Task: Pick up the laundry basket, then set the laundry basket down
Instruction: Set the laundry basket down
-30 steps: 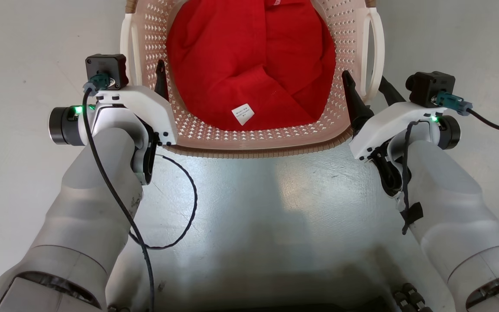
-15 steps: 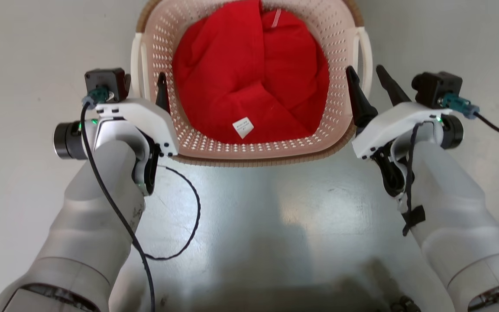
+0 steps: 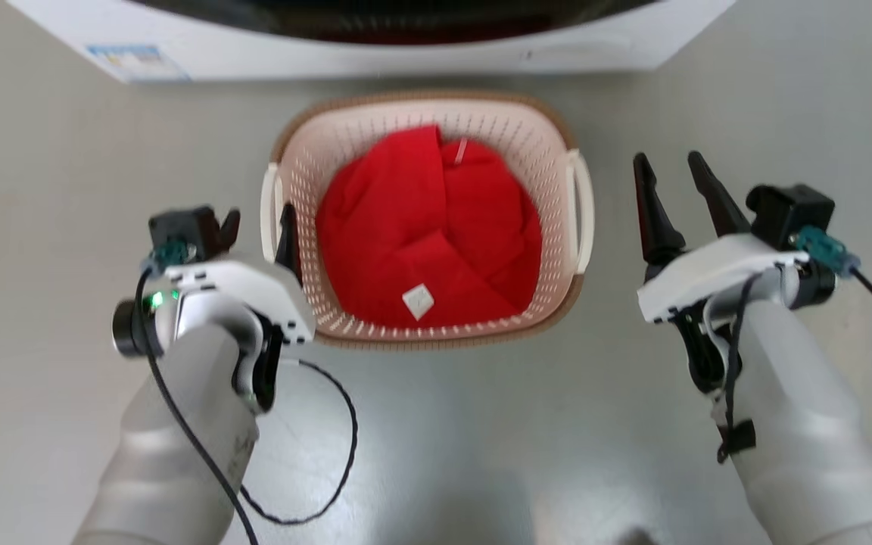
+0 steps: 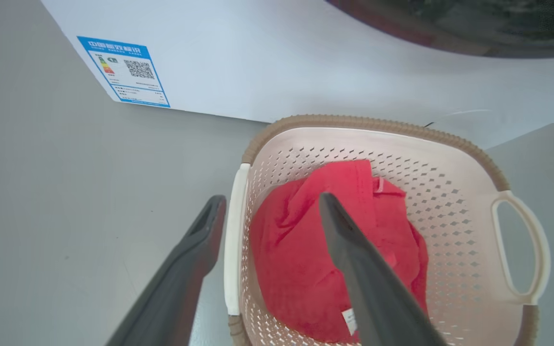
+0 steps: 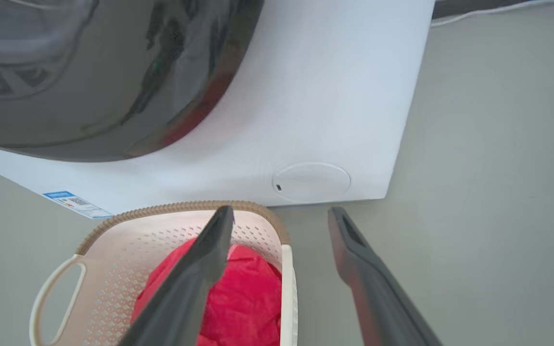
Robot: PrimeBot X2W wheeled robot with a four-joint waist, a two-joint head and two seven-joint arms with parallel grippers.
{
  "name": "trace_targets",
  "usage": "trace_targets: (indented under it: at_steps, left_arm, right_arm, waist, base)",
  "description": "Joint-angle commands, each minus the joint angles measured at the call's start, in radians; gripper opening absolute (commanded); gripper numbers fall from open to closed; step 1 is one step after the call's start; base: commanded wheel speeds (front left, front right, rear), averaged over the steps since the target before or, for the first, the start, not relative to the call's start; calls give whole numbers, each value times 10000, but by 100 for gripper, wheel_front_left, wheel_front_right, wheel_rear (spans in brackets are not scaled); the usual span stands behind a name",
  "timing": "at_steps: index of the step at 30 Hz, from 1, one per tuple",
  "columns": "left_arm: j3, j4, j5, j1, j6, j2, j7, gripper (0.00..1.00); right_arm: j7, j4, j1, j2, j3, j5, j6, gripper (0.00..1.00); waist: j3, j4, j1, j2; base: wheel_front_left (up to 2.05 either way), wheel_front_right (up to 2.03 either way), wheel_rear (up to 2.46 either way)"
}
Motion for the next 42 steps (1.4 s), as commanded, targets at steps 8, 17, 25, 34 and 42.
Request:
trace_targets:
  at_steps: [8, 17, 25, 34, 42]
  left_arm:
    - [1525, -1625, 586, 2045, -291, 226, -61, 100]
    - [2431, -2612, 996, 3331, -454, 194, -61, 100]
    - [3085, -3633, 1377, 4853, -756, 66, -61, 100]
    - [3643, -5056, 1876, 6514, -1161, -90, -61, 100]
    - [4120, -6068, 2340, 7700, -1521, -223, -61, 100]
  right_arm:
    - [-19, -2327, 2109, 162, -520, -961, 33, 100]
    - [-19, -3359, 3377, 162, -574, -1655, 33, 100]
    - [-19, -4294, 4589, 162, -497, -2012, 33, 100]
    - [-19, -5075, 6095, 162, -893, -1969, 33, 100]
    - [-19, -5315, 7184, 162, -1182, -1985, 33, 100]
  waist:
    - [-2726, -249, 0, 0]
    - [-3987, -359, 0, 0]
    - [-5197, -469, 0, 0]
    - [-6214, -555, 0, 0]
    - [-6580, -618, 0, 0]
  base:
    - [0, 0, 0]
    - [0, 0, 0]
    - [0, 0, 0]
    - [0, 0, 0]
    - [0, 0, 0]
